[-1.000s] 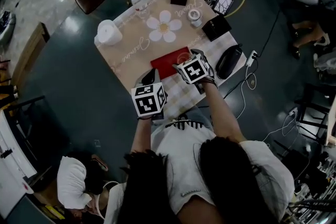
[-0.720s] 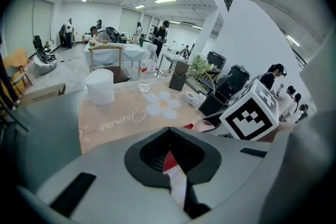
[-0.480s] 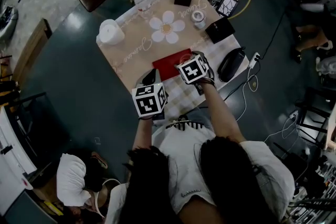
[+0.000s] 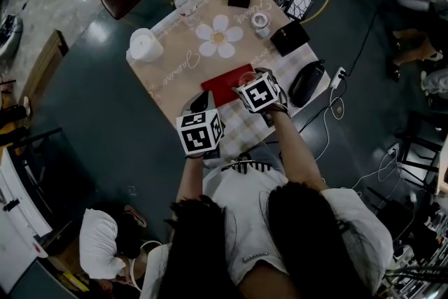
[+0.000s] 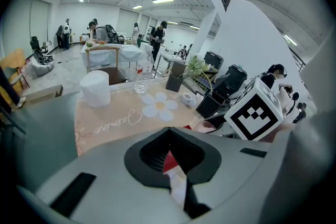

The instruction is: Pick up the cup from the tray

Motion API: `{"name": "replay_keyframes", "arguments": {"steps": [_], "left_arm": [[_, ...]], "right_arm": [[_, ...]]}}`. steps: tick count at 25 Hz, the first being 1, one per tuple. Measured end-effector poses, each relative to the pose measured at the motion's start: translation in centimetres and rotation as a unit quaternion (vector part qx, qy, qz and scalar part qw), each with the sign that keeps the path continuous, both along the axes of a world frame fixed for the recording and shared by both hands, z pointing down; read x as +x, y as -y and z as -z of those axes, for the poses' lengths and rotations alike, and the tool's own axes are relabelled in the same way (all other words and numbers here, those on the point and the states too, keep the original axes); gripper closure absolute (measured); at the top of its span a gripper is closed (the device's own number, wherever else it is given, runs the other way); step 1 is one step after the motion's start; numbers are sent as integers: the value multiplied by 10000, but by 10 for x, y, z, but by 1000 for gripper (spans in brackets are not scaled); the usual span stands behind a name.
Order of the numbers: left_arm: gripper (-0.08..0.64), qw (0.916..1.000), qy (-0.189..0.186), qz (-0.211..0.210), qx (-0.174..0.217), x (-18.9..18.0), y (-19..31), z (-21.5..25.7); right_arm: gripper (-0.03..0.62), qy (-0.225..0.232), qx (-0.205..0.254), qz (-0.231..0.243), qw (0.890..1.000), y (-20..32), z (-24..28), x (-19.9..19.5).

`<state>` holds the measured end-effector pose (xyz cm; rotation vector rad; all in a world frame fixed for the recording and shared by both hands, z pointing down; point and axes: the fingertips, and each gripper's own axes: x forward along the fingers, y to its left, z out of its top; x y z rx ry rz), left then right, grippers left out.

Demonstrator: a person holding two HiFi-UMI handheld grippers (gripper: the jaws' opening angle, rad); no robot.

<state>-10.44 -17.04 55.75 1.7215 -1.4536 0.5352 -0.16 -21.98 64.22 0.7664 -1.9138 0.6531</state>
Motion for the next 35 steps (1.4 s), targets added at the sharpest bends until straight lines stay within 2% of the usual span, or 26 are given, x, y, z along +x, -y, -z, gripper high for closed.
{"name": "replay_keyframes", "arguments": {"steps": [5, 12, 19, 26, 32, 35], "left_arm": [[555, 9998, 120, -157, 75, 8, 2, 2], [555, 9997, 70, -244, 76, 19, 5, -2], [555, 9993, 51, -364, 93, 33, 10, -3], [555, 9991, 102, -389, 99, 39, 13, -5], [555, 9994, 118, -328, 81, 39, 12, -8], [555, 9994, 129, -314, 67, 40, 11, -9]], "right_arm": [[189, -22, 129, -130, 9998, 4, 9, 19], [189, -201, 152, -513, 9984, 6, 11, 65], [189, -330, 24, -869, 9957, 3, 4, 105], [189, -351, 13, -876, 9955, 5, -5, 119], [189, -560, -189, -730, 9956, -5, -18, 125], [189, -501, -159, -758, 9957, -1, -18, 124]]}}
